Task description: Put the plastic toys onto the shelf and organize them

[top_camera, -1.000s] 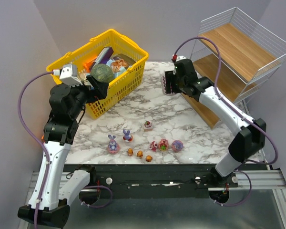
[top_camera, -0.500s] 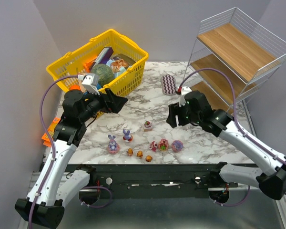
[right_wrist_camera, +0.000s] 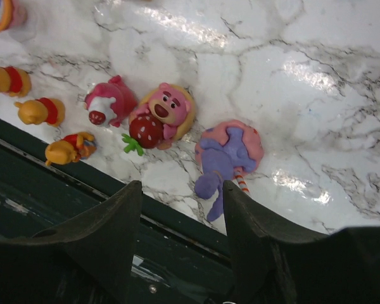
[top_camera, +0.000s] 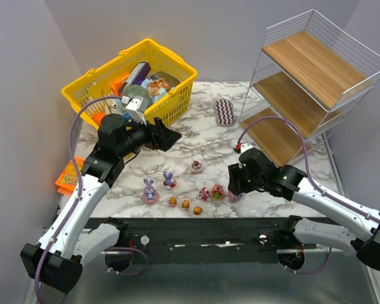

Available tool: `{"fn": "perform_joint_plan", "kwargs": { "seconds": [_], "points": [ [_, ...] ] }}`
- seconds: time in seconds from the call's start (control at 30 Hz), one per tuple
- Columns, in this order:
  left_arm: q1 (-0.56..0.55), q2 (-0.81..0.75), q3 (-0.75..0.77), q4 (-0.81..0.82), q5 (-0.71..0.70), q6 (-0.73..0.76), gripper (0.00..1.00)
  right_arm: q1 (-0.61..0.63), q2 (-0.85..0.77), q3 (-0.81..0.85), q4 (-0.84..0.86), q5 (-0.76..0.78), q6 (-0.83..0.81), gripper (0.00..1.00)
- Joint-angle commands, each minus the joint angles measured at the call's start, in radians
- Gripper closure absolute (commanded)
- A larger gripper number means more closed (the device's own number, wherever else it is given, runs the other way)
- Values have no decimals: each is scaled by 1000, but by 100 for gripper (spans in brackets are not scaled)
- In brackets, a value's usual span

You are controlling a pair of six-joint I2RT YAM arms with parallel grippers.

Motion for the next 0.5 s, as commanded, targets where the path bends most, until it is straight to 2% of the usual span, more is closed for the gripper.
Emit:
{"fn": "perform_joint_plan", "kwargs": {
  "seconds": [0.0, 0.47],
  "points": [
    [-8, 19, -10, 45, 37, -5, 1, 7, -29, -20, -30, 48, 21, 40],
    [-11, 53, -9, 68, 31, -21, 1, 7, 39, -77, 22, 48, 9, 48]
  ]
}}
